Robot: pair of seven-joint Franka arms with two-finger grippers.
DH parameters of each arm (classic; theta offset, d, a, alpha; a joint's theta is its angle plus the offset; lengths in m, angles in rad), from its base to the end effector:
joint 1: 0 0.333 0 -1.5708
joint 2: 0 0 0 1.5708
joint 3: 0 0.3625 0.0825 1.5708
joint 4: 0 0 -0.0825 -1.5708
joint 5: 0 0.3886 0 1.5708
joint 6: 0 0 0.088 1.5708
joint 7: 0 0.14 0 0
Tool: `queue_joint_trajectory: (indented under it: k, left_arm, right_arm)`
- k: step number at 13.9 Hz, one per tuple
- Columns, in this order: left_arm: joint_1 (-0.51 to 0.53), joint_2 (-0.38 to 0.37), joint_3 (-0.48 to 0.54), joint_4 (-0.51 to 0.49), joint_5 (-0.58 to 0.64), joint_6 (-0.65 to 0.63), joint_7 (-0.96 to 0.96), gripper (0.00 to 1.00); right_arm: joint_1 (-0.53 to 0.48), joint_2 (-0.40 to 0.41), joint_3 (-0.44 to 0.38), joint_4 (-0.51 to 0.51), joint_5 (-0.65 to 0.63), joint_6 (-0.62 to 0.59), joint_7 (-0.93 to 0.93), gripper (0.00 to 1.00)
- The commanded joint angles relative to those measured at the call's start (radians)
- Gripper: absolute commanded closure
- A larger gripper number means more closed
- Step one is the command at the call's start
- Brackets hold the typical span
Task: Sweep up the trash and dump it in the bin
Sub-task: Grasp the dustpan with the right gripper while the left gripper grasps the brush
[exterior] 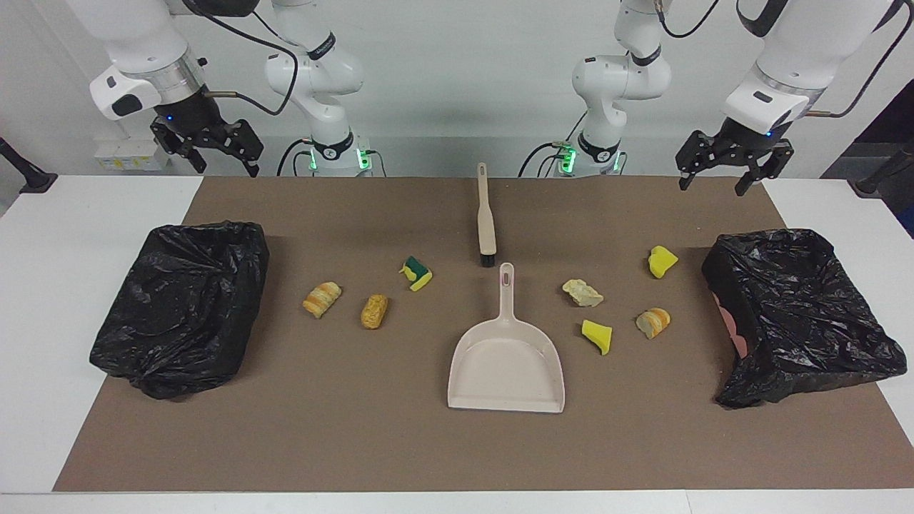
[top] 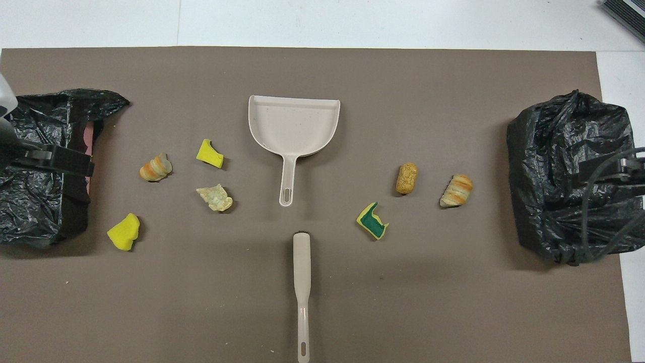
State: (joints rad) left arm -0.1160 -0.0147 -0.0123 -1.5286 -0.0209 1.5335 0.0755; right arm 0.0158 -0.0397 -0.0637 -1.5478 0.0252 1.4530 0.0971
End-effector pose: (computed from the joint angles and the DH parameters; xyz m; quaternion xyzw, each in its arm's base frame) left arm 0.5462 -0.0735 0.6629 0.9947 -0.1022 0.0095 0.0106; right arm 0.5304 -0.0225 0.6606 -0.9970 0.0712 0.0279 0.0131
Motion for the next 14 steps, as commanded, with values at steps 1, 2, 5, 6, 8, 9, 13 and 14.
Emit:
queue_joint_trajectory:
  k: [1,2,5,6,8,9,13,14]
  left_arm:
    - [-0.022,-0.062,-0.03,-0.083,-0.004,0.007,-0.028,0.0]
    - [-0.022,-0.082,-0.05,-0.112,-0.004,0.007,-0.06,0.0]
    - [-0.022,-0.154,-0.136,-0.243,-0.004,0.045,-0.14,0.0]
    - [-0.022,-0.184,-0.164,-0.293,-0.005,0.066,-0.181,0.0]
    - [-0.022,-0.253,-0.221,-0.401,-0.011,0.105,-0.241,0.0]
    - [-0.022,-0.292,-0.257,-0.454,-0.013,0.118,-0.288,0.0]
    - [-0.024,-0.416,-0.382,-0.631,-0.117,0.174,-0.364,0.0]
    - [-0.024,-0.433,-0.411,-0.66,-0.129,0.189,-0.381,0.0]
  right_arm:
    - [0.006,-0.025,0.001,-0.031,0.002,0.007,-0.002,0.0]
    - [0.006,-0.016,0.001,-0.025,0.005,0.023,0.0,0.0]
    - [0.033,0.021,0.018,0.006,0.004,0.03,0.0,0.0]
    - [0.044,0.044,0.019,0.011,0.005,0.03,0.0,0.0]
    - [0.081,0.093,0.025,0.037,0.009,0.061,0.001,0.0]
    - [0.108,0.115,0.025,0.041,0.016,0.076,0.012,0.0]
    - [0.18,0.185,0.051,0.04,0.079,0.222,0.07,0.0]
    - [0.19,0.21,0.053,0.04,0.082,0.246,0.091,0.0]
